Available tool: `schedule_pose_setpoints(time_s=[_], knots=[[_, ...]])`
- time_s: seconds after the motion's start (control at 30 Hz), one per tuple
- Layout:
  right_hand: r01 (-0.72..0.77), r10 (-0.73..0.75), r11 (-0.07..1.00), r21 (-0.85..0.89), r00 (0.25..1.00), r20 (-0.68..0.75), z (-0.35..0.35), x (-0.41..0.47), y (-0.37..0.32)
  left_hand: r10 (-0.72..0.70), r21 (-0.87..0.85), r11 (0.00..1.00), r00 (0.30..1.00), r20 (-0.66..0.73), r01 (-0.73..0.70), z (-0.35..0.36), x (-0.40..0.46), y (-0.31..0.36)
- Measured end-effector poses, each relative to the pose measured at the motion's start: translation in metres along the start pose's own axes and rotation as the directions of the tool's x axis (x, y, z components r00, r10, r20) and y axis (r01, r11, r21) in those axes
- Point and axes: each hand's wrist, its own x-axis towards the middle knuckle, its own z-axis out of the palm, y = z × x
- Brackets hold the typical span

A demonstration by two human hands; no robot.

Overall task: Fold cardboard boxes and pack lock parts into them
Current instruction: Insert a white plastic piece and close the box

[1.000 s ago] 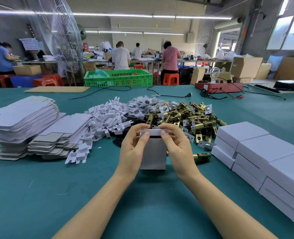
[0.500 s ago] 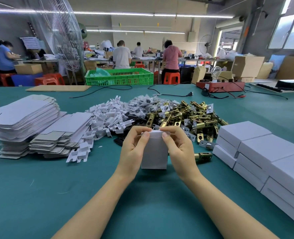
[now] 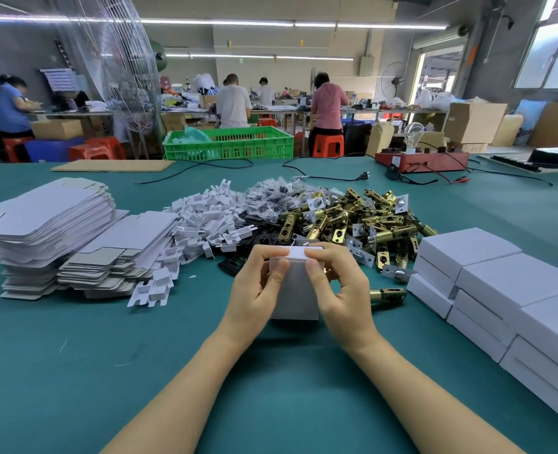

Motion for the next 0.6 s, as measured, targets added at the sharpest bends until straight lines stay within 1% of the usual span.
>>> schedule_pose_setpoints(time_s=[0.1,0.2,0.3,0.37,0.4,0.5,0.53,0.6], knots=[[0.058,-0.057,0.996,-0.063,0.998,0.016,0.001,-0.002,0.005,0.036,0.045,0.998,0.999,0.013,-0.036,-0.001,0.001,-0.004],[0.085,-0.083,0.990,-0.117,0.996,0.019,0.004,-0.002,0.007,0.099,0.092,0.991,0.995,0.001,-0.098,-0.001,0.001,-0.004],[0.084,-0.083,0.987,-0.135,0.996,0.014,0.005,-0.003,0.006,0.099,0.108,0.990,0.995,-0.015,-0.096,0.000,-0.001,-0.005],[0.031,-0.029,0.993,-0.110,0.999,0.016,0.004,-0.004,0.003,0.045,0.093,0.995,0.999,-0.015,-0.043,0.001,-0.004,-0.006],[-0.019,0.022,0.996,-0.085,0.999,0.026,0.004,-0.005,0.001,-0.015,0.059,0.998,1.000,-0.011,0.015,0.001,-0.005,-0.006],[-0.250,0.248,0.968,0.034,0.967,0.052,0.001,-0.002,-0.004,-0.237,-0.047,0.970,0.971,0.031,0.238,0.000,-0.002,-0.006],[-0.307,0.304,0.950,0.060,0.951,0.053,0.000,0.000,-0.005,-0.273,-0.049,0.960,0.960,0.053,0.276,0.000,-0.001,-0.007],[-0.358,0.353,0.930,0.087,0.933,0.061,-0.001,0.003,-0.007,-0.312,-0.052,0.947,0.947,0.075,0.316,-0.001,0.001,-0.008]])
